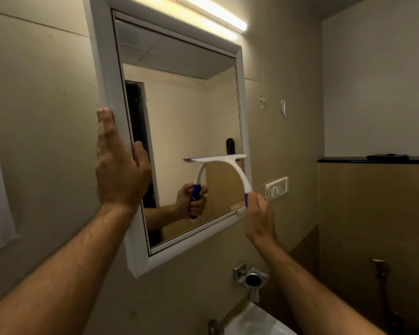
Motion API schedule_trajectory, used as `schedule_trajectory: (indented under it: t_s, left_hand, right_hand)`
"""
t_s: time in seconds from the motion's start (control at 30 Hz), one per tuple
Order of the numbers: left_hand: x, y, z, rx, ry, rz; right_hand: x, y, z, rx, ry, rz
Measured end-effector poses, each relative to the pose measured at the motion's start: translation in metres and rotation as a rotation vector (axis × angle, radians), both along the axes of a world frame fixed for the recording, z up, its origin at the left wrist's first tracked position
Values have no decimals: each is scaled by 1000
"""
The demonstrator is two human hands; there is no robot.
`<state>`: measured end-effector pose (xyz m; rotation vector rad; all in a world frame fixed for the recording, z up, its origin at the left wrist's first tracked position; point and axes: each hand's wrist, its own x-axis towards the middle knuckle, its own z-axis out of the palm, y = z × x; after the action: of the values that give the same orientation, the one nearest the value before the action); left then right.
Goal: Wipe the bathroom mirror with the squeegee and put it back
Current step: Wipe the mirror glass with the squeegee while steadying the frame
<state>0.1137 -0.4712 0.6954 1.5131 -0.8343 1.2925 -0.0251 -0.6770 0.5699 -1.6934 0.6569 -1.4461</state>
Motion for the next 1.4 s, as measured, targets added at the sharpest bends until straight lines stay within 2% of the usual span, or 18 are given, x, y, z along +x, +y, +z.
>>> schedule_trajectory:
  t_s: [0.2, 0.43, 0.5, 0.67, 0.83, 1.17, 1.4]
  left_hand:
    - [-2, 3, 1, 26, 16, -19]
    - [-3, 1, 0, 13, 16, -24]
    - [-2, 1, 0, 8, 12, -31]
    - [0, 1, -1, 9, 5, -44]
    - [1, 1, -1, 9, 6, -45]
    - [6, 0, -2, -9, -13, -94]
    - [6, 1, -1, -13, -19, -143]
  right_hand:
    - [12, -3, 50, -7, -22, -31]
    - [2, -4, -33, -19, 75, -52]
    - [-3, -7, -39, -36, 85, -53]
    - [4, -14, 16, -110, 3, -66]
    - [18, -8, 75, -91, -41, -69]
    - [22, -9, -7, -19, -57, -18]
    - [19, -2, 46, -87, -77, 2]
